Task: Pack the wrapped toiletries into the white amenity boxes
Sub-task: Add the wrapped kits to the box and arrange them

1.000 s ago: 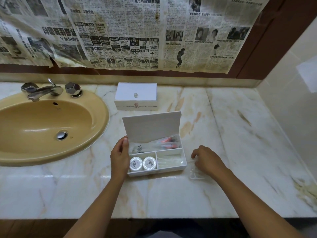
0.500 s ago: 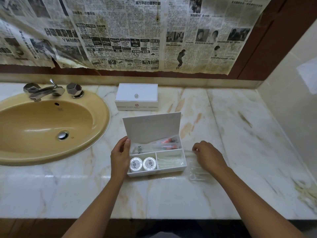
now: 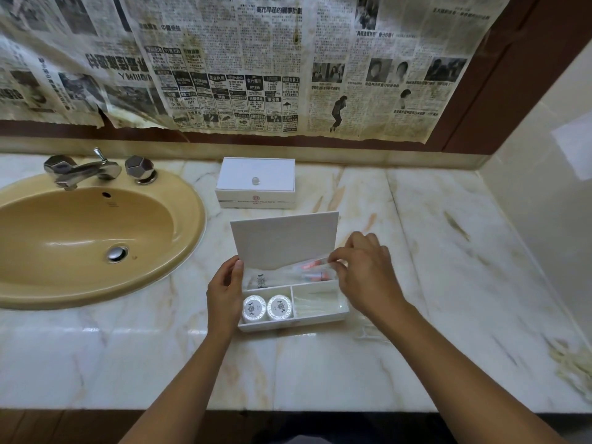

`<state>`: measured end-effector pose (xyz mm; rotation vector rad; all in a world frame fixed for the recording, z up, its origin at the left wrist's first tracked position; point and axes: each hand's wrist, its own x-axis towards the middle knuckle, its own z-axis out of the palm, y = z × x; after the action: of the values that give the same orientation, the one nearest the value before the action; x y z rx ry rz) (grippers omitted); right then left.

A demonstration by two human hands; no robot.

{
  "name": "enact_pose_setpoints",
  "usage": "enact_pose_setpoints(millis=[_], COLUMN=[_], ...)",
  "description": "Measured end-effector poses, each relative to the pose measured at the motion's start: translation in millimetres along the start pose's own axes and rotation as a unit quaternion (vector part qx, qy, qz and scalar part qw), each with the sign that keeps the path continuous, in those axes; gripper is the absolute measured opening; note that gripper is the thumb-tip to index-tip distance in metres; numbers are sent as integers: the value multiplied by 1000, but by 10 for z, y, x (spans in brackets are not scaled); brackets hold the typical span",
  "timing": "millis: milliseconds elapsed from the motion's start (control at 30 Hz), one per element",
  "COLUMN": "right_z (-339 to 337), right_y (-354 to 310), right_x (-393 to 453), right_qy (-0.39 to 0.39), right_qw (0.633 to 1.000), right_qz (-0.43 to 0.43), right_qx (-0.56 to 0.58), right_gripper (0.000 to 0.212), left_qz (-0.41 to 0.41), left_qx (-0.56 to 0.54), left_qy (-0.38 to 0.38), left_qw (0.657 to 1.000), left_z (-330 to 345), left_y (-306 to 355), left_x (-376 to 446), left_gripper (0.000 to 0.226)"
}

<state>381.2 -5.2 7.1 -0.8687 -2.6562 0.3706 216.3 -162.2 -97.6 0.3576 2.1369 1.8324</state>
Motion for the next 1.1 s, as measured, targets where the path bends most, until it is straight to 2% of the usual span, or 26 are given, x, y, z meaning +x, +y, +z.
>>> enact_pose_setpoints(millis=[100,200,300,400,500,700,767,867,900,1033,1100], right_z=[146,283,343,371,460,354,322,399,439,537,488], right_y=[-159,-213,-223,-239,-175,-211,-242,-275,-267,-194,-207], right_x=[-74,-128,-167,-162,-180,-136,-138,-169,-173,-226,-224], right_qy=[-41,-135,-187,-199,-201,-224,-221,-182,-172,-229,-208], right_qw=[998,987,973,967,969,965,965,969,970,964,973], right_qz=[-35,-64,-73,-77,-53,2,2,-50,-60,-46,-46], right_qx=[-27,-68,-115,-142,-133,-138,-140,-160,-162,-127,-91], right_gripper=[13,21,26,45,25,23,21,15,16,27,28], left_qz=[0,0,1,0,-5,-7,-10,-11,-11,-11,-10], left_qx=[-2,-9,-12,-13,-15,-13,-14,-16,-14,-13,-13], left_qy=[-1,1,-1,-1,-1,-1,1,1,0,-2,-4], left_qw=[1000,1000,1000,1000,1000,1000,1000,1000,1000,1000,1000], left_z=[5,10,10,3,6,1,1,1,3,0,-7], left_y=[16,40,42,20,16,15,11,25,30,29,23], left_x=[-10,-17,-16,-10,-3,-5,-2,-9,-13,-13,-10], left_gripper=[18,15,15,16,17,15,15,15,14,17,17])
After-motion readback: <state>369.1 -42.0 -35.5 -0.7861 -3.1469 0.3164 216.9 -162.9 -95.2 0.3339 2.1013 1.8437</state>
